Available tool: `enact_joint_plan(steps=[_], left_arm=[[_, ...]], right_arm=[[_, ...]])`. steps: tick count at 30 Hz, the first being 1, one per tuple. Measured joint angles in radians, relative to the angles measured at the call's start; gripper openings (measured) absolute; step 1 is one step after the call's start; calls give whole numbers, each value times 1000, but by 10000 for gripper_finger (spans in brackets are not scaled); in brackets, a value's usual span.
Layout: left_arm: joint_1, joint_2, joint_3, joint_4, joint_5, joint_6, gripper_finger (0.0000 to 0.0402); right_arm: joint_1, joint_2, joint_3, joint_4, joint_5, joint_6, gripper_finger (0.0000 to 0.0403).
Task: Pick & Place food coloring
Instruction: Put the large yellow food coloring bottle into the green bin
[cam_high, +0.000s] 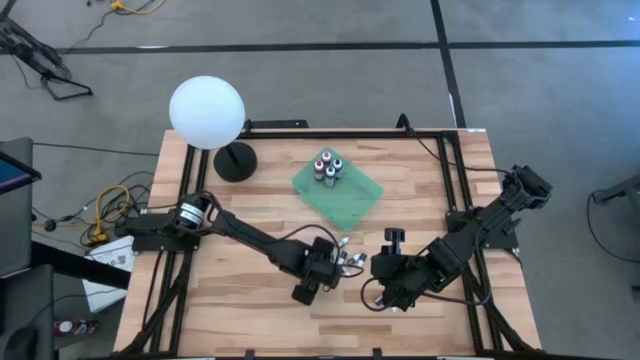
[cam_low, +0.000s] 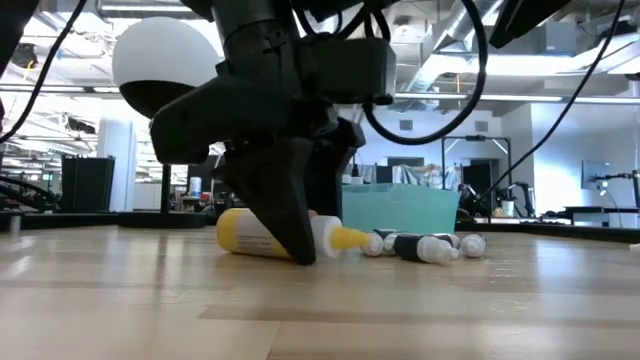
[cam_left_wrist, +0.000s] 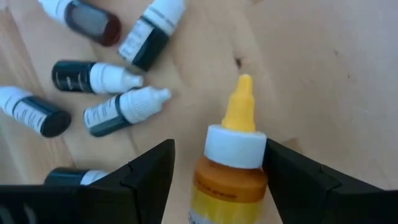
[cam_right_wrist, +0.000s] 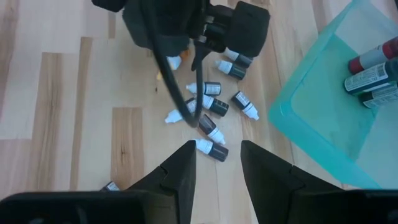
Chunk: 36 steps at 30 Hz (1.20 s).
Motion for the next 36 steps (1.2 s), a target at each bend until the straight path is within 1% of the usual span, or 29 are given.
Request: enact_joint_plan(steps=[4,11,15,21,31,36], left_arm=[[9,0,0,-15,1,-59,231],[35,0,2,-77,9,-228,231],[39,0,3,-111,7,-280,231],[40,0,4,-151,10,-308,231],[39,0,3,-195,10,-308,230],[39,0,2,-195,16,-305,204]], right_arm=[[0,0,0,0,0,0,118],[0,0,0,0,0,0,118],[0,0,0,0,0,0,118],[0,0,0,0,0,0,118],[0,0,0,-2,0,0,118],[0,0,-1,-3,0,0,118]])
